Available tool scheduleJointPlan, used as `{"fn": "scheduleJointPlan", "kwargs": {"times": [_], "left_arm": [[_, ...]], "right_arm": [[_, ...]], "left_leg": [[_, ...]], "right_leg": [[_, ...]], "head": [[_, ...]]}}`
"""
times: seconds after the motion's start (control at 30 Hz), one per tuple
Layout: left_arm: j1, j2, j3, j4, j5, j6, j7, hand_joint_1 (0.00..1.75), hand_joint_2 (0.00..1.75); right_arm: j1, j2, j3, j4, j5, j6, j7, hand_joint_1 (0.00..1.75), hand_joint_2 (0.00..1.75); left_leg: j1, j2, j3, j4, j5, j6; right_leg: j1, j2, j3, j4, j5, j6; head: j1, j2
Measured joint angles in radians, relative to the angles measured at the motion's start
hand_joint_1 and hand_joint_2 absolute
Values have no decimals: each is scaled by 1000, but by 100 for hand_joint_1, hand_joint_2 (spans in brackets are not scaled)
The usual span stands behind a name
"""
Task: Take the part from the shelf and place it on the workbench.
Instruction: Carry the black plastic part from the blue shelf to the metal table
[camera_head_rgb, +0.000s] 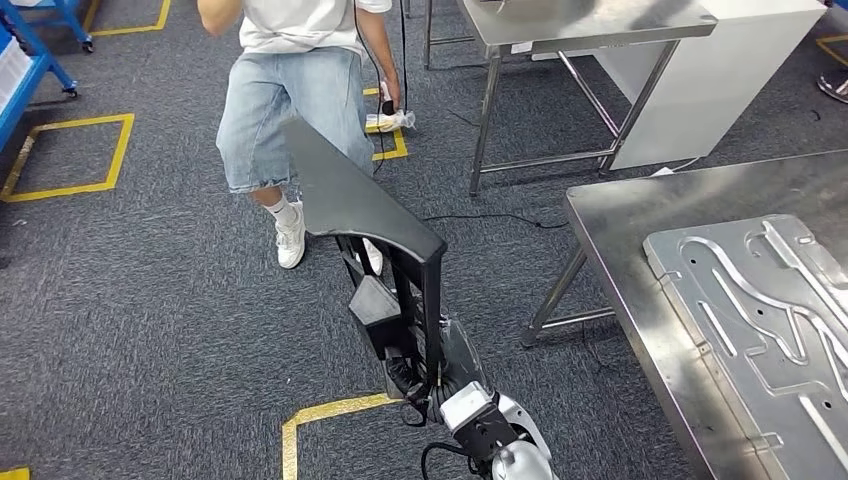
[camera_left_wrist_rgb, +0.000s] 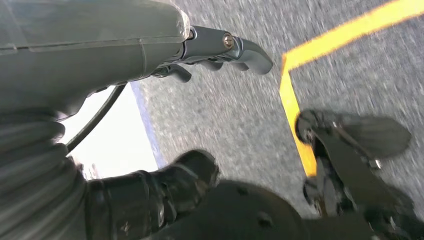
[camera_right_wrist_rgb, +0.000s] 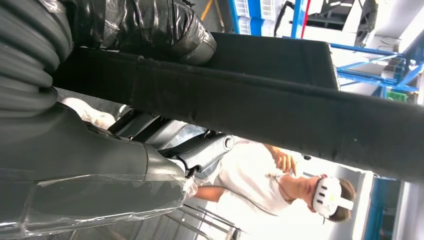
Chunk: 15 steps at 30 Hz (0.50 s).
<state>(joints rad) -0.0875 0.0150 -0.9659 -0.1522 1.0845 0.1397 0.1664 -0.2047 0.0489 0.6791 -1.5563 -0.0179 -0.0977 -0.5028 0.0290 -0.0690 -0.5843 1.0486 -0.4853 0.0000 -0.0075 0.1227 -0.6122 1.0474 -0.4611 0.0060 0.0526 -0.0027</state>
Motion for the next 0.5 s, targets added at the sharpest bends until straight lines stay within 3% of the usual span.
{"fn": "scheduleJointPlan", "kwargs": {"times": [0.03,0.1,0.17,0.23,0.27,0.3,0.37,0.43,0.5], "left_arm": [[-1,0,0,0,0,0,0,0,175],[-1,0,0,0,0,-1,1,0,175],[0,0,0,0,0,-1,1,0,175],[1,0,0,0,0,-1,1,0,175],[1,0,0,0,0,-1,1,0,175],[1,0,0,0,0,-1,1,0,175],[-1,-1,0,0,0,-1,1,0,175],[-2,-2,0,0,0,-2,1,0,175],[-3,-2,0,0,0,-2,1,0,175]], "right_arm": [[1,0,0,0,0,0,0,175,175],[1,-1,1,0,0,0,0,175,175],[0,-1,1,0,0,0,0,175,175],[1,-2,2,0,0,0,0,175,175],[2,-2,2,0,0,0,0,175,175],[2,-2,2,0,0,0,0,175,175],[1,-2,2,0,0,0,0,175,175],[-1,-2,2,0,0,0,0,175,175],[-2,-2,2,-1,0,0,0,175,175]], "left_leg": [[0,12,2,-5,2,6],[2,36,7,-15,7,21],[-2,62,9,-17,7,30],[-4,89,9,-17,5,33],[-6,102,11,-17,3,33],[-7,114,14,-17,1,32],[-10,134,21,-17,-4,29],[-14,151,27,-18,-9,21],[-16,170,33,-22,-12,11]], "right_leg": [[-1,-4,-2,0,-2,5],[-2,-50,-23,41,-30,14],[-5,-103,-80,158,-85,23],[-7,-116,-133,259,-114,29],[-7,-118,-134,260,-101,29],[-6,-122,-115,221,-73,26],[3,-153,-41,83,-12,12],[17,-182,1,-2,7,-4],[23,-173,2,-14,5,-13]], "head": [[0,0],[3,0],[6,0],[6,0],[6,0],[6,0],[6,0],[5,0],[5,0]]}}
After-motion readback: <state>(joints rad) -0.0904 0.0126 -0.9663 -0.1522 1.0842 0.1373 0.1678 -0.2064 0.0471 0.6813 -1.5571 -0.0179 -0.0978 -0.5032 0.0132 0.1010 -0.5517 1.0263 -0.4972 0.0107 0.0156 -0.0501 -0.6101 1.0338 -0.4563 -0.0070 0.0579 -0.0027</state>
